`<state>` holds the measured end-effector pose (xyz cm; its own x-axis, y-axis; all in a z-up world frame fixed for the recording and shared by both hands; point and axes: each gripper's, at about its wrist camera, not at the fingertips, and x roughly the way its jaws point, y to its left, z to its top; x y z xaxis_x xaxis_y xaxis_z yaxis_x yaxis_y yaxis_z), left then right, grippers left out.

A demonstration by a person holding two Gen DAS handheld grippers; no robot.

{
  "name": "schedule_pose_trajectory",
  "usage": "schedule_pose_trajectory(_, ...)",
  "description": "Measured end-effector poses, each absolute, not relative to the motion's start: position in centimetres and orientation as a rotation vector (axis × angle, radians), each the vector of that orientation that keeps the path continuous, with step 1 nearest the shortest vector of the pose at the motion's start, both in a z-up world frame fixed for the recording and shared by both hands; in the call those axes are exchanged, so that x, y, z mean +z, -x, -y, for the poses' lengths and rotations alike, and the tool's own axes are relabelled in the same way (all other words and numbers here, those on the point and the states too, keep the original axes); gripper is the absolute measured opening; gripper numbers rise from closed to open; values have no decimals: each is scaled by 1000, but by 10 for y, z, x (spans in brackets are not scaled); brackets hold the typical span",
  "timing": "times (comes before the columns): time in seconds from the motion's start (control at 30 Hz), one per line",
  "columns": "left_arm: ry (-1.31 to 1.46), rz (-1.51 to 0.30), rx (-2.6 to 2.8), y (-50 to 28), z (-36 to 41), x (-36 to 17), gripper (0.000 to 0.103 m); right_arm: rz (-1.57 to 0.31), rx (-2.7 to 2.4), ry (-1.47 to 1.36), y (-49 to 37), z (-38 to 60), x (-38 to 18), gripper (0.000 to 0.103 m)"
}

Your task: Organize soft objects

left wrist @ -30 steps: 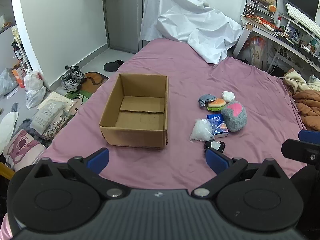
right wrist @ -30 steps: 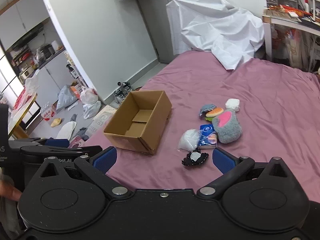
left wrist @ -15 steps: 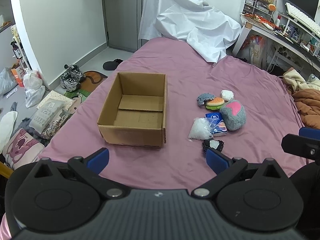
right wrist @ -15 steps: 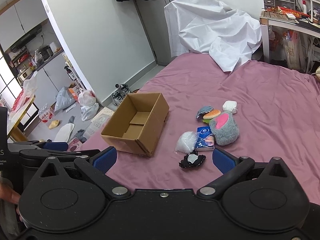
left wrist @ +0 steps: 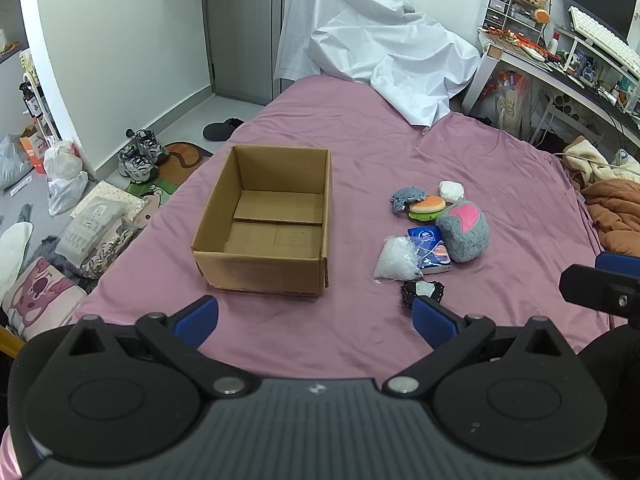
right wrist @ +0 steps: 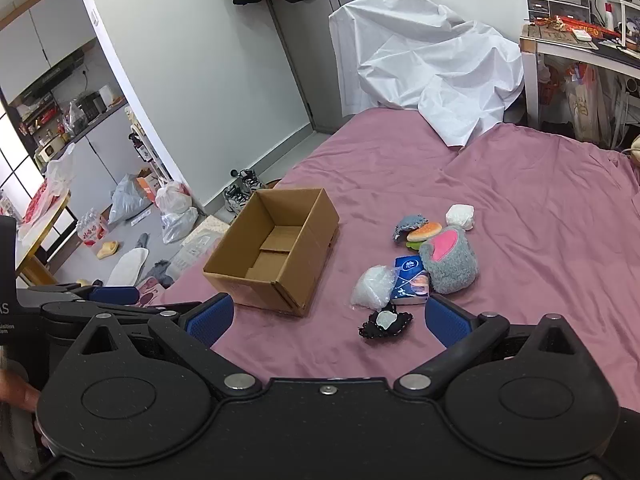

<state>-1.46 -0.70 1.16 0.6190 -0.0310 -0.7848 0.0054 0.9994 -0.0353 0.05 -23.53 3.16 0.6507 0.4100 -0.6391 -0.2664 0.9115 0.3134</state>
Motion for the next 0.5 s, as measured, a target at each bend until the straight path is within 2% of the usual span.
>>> schedule_pose_trajectory(0.5, 29, -889, -25, 16, 10, 15, 102, -774, 390, -195, -1, 231, 32, 103)
